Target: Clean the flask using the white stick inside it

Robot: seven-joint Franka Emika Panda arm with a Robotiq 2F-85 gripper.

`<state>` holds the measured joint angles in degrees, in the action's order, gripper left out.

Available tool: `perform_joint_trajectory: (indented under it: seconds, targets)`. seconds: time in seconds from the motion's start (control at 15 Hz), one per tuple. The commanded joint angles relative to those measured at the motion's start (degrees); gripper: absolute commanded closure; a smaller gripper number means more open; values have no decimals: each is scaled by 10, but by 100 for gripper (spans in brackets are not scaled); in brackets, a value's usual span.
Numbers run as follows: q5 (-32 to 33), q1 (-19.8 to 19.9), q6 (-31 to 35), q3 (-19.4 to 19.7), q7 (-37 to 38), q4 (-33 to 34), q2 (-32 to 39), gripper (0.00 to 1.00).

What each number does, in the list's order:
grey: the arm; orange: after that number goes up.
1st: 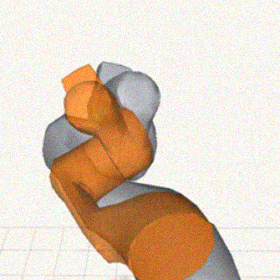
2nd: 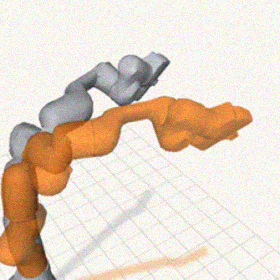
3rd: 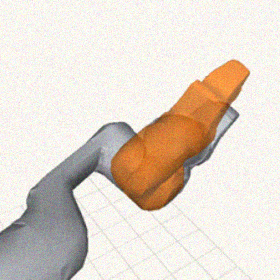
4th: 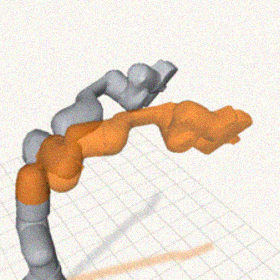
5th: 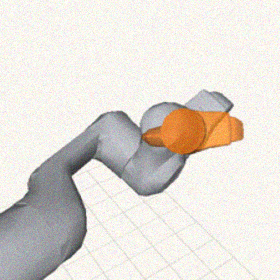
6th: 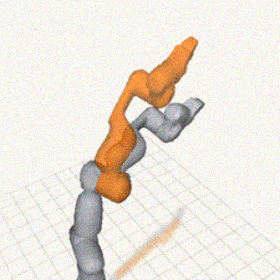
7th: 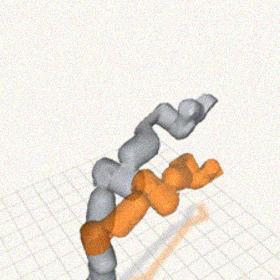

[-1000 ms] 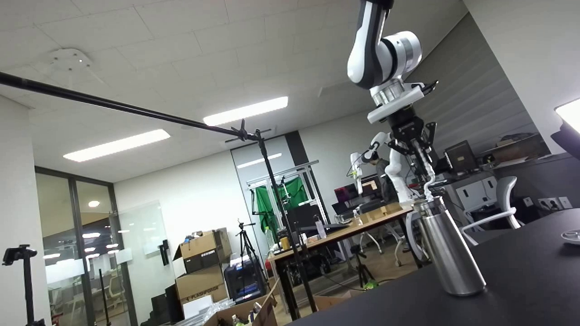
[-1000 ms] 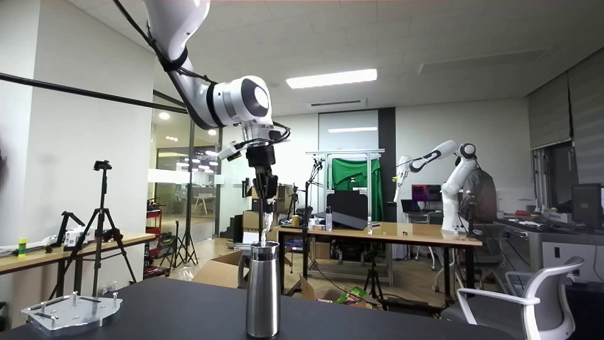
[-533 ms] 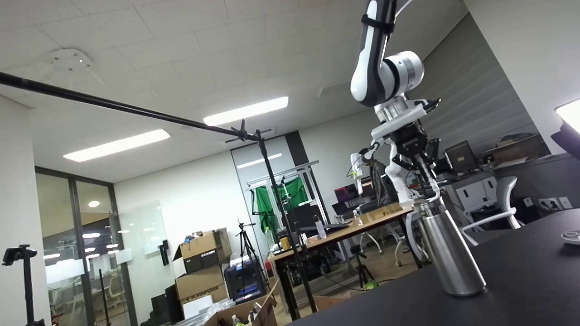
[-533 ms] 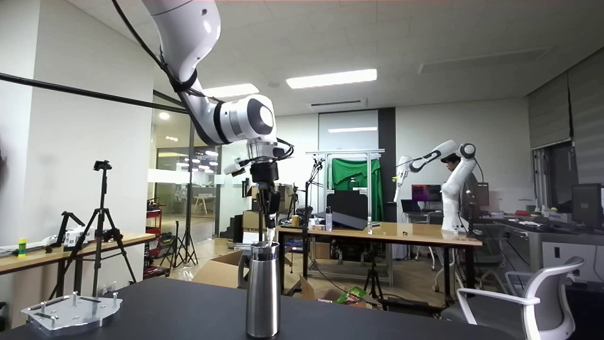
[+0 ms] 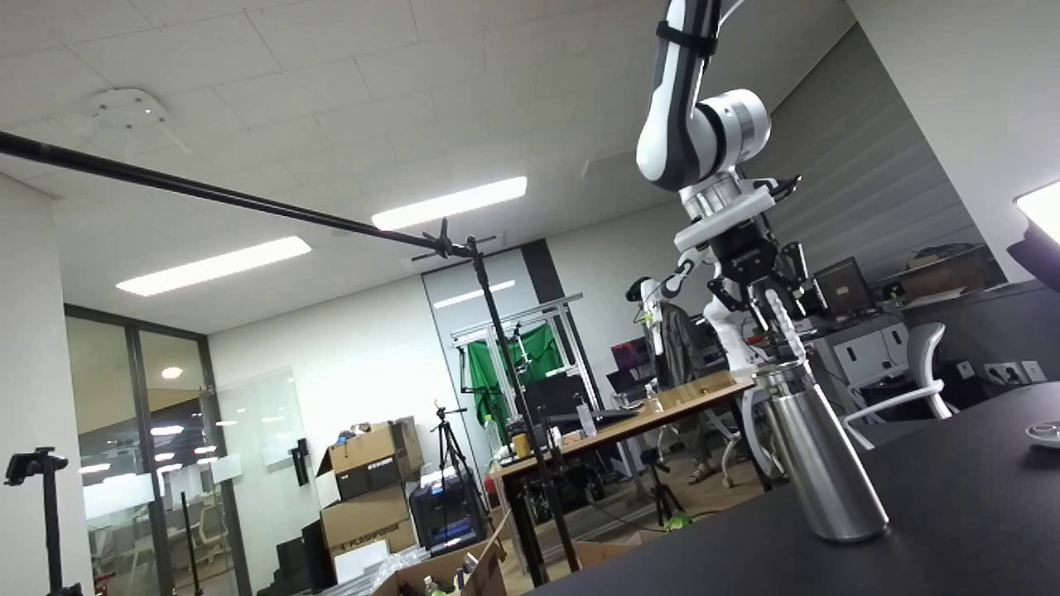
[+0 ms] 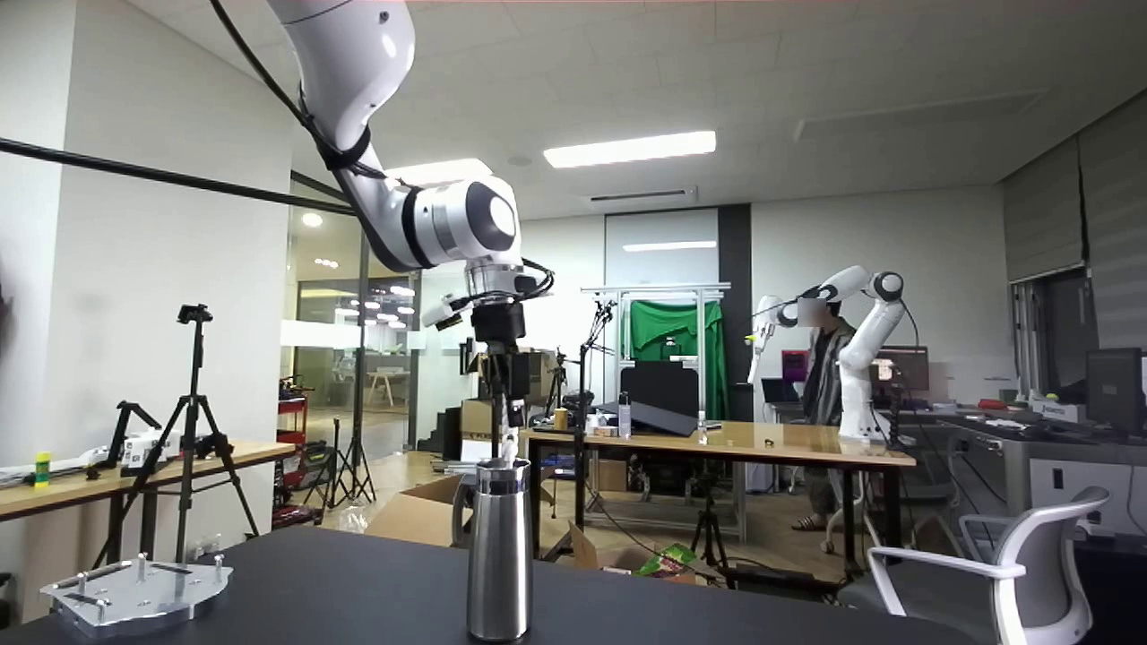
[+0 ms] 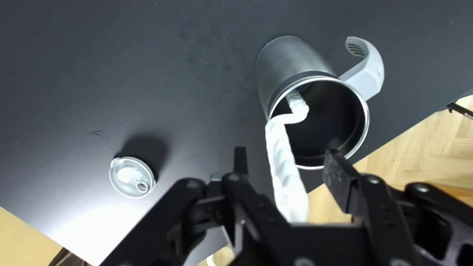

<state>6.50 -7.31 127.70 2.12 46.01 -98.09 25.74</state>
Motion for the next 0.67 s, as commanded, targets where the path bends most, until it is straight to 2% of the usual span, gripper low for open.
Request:
perform_joint_trajectory:
  seconds: [0.0,0.07,0.2,0.27,0.6]
  targets:
    - [-2,-5,-2,7,1,-7,-9,13]
    - [-1,-5,-2,7,0,-12,-14,32]
    - [-1,-5,-1,7,-1,-12,-12,17]
    - [-1,-6,-1,7,-2,-11,-9,13]
    - [-2,-6,-1,7,-2,-10,-6,13]
